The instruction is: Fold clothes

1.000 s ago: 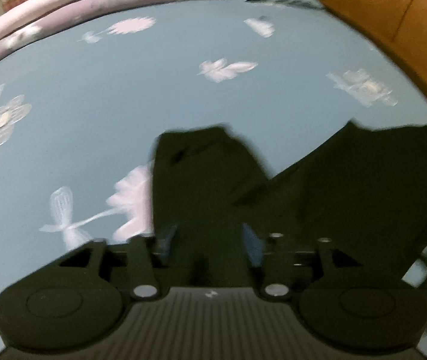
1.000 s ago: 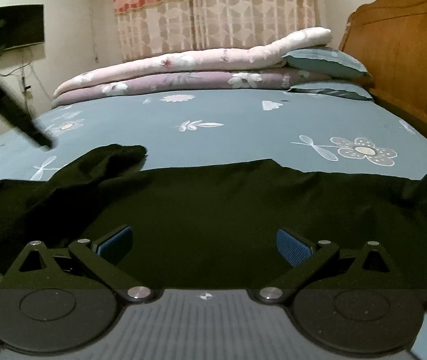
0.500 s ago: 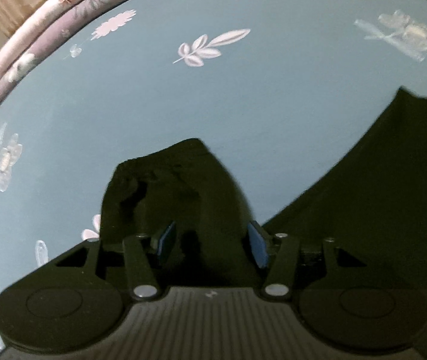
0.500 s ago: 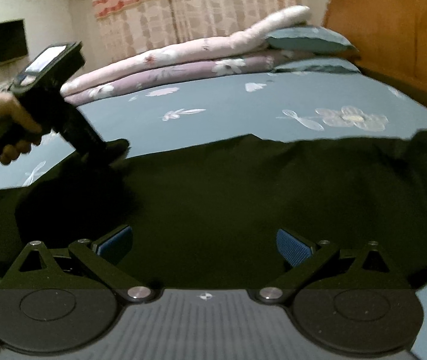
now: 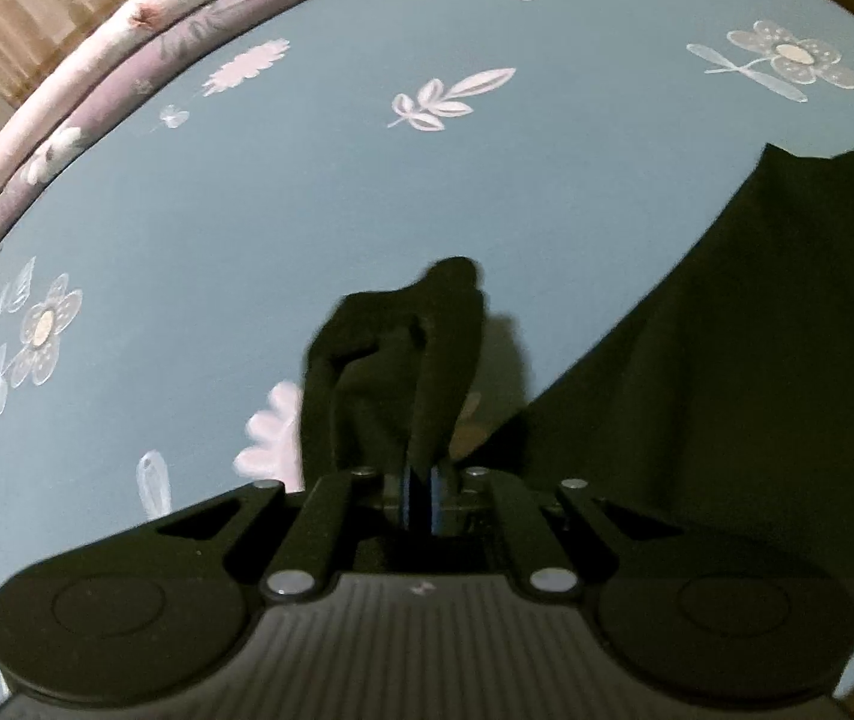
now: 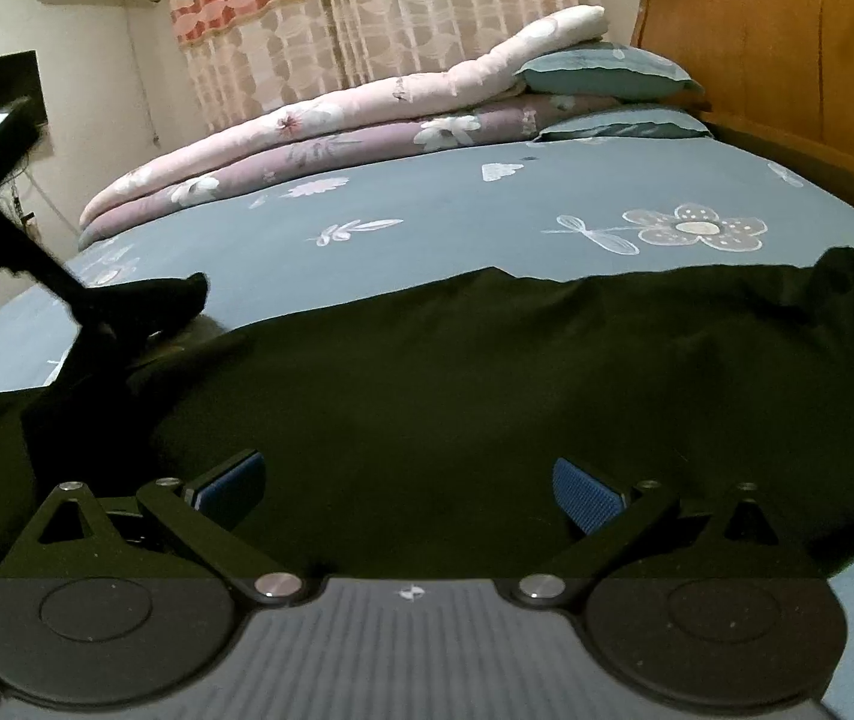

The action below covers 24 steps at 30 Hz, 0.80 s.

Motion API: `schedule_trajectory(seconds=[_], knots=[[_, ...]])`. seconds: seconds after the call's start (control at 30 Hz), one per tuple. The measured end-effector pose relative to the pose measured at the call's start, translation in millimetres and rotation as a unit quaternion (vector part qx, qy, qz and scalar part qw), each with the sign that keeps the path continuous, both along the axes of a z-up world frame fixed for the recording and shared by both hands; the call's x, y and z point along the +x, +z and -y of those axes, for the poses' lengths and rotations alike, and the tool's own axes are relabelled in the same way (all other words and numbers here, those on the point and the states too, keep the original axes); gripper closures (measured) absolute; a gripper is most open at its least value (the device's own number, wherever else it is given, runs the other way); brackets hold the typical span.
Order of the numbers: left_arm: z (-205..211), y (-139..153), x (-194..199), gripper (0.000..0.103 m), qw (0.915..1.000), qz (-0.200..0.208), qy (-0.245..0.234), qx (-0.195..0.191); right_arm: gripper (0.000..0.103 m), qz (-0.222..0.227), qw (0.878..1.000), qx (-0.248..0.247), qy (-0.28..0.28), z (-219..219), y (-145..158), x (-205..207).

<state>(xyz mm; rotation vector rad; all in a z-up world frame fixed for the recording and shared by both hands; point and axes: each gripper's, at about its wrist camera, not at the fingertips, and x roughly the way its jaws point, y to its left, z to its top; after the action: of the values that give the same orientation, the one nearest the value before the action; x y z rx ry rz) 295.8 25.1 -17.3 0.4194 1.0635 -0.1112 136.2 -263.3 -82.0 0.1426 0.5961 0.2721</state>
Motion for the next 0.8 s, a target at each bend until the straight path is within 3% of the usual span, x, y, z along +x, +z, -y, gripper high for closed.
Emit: schedule_trajectory(seconds=[0.27, 0.8], knots=[[-54.2, 14.6, -55.9, 0.099, 1.0000, 0.006, -0.001, -0.003, 0.000, -0.003, 0.999, -0.028, 0.021, -22.6, 6.7, -0.9], [-148.2, -24.9, -126.8, 0.099, 0.9949, -0.020, 0.062, -0.078, 0.000, -0.010, 0.993, -0.105, 0.060, -67.0, 17.1, -9.6]])
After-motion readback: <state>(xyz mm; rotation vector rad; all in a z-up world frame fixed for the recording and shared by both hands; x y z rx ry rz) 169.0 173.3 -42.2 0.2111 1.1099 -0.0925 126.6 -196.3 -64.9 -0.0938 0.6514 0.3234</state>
